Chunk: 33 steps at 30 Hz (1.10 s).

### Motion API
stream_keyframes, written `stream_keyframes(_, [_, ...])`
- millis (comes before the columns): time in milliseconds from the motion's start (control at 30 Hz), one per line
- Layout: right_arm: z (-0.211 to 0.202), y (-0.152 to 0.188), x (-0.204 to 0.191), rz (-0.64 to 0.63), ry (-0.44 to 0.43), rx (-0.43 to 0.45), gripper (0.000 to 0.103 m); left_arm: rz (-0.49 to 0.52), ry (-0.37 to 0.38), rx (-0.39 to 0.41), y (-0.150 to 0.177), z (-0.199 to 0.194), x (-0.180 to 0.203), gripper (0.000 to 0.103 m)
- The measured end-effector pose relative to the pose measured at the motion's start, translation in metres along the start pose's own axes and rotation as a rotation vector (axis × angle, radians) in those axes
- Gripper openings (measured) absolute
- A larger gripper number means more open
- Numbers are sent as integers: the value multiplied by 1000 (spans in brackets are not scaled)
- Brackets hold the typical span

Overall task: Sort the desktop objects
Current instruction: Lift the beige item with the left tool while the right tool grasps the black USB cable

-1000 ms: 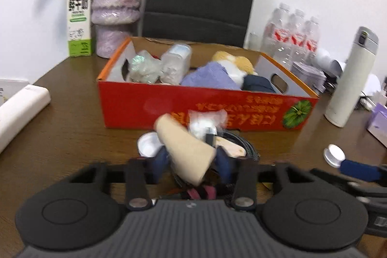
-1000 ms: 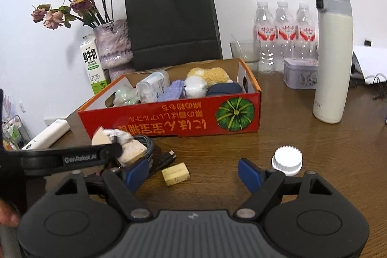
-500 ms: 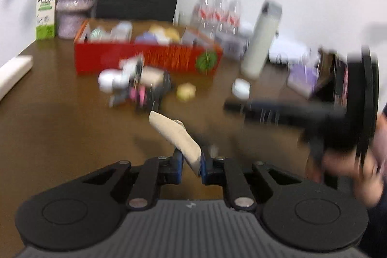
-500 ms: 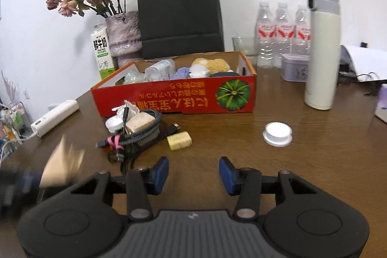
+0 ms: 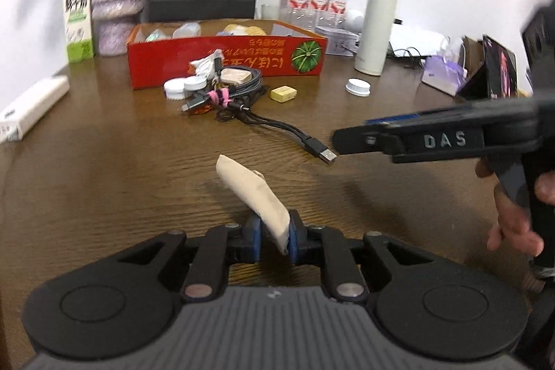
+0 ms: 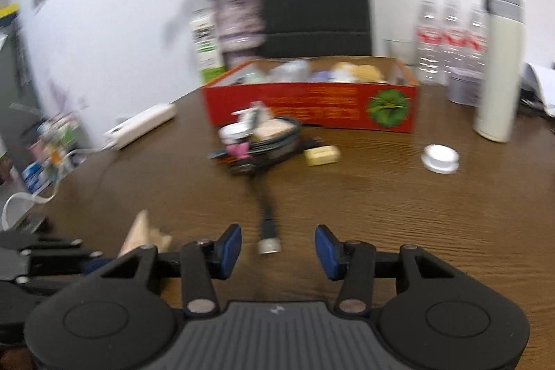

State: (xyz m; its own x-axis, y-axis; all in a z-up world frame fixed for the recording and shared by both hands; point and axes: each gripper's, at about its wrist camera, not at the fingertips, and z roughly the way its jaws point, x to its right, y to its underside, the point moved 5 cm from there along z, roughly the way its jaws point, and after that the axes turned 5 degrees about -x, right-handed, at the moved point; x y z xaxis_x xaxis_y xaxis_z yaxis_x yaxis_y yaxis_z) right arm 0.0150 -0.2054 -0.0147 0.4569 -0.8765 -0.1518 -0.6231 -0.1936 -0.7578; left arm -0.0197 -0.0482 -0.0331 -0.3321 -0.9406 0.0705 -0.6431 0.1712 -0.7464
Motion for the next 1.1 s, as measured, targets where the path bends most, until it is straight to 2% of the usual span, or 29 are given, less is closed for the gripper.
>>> stream_keyframes(100, [4,-3,-19,-9,-93,-4,47,24,-3,20,4,-1,4,18])
stream_keyframes(233, [16,-2,-39,-39,-151,-45,46,23,15,26,6,-2,1,18])
stream_keyframes(267, [21,-2,-42,-39,-167,-61,43,26,17,25,6,-1,2,21])
stream_keyframes(300, [25,-2,-45,-38,-183,-75,38,27,20,26,6,-1,2,22])
stream_keyframes(333, [29,-1,-48,-45,-208,-91,24,27,29,25,6,-2,1,25])
stream_keyframes(367, [32,-1,-52,-55,-216,-95,5,31,40,24,6,-2,2,32])
stream_keyframes(400, [36,0,-55,-74,-194,-118,0,38,48,23,6,-2,3,36])
stream_keyframes(467, [41,5,-60,-120,-135,-133,0,46,32,19,6,-2,4,54])
stream_keyframes(533, [39,5,-55,-90,-107,-122,0,36,36,20,5,-2,3,60])
stream_keyframes(633, [30,-1,-42,-49,-72,-73,3,-3,41,21,0,1,-2,62])
stream_keyframes(700, [22,-8,-33,-18,-88,-47,11,-18,16,16,-5,5,-4,58])
stream_keyframes(767, [16,-14,-23,-6,-59,-18,16,-16,3,4,-10,13,-5,42])
stream_keyframes(900, [28,-22,-1,-26,96,-10,31,-29,-10,1,-16,18,-5,38])
stream_keyframes(933, [33,-23,3,-31,108,-14,32,-44,-9,-1,-17,19,-6,25])
stream_keyframes(967, [38,-24,7,-35,107,-20,31,-59,-6,-4,-18,20,-7,16])
stream_keyframes(1033, [49,-27,10,-55,122,-31,31,-93,14,-5,-18,21,-9,10])
stream_keyframes(1100, [60,-29,12,-80,162,-46,31,-113,26,4,-18,19,-10,9])
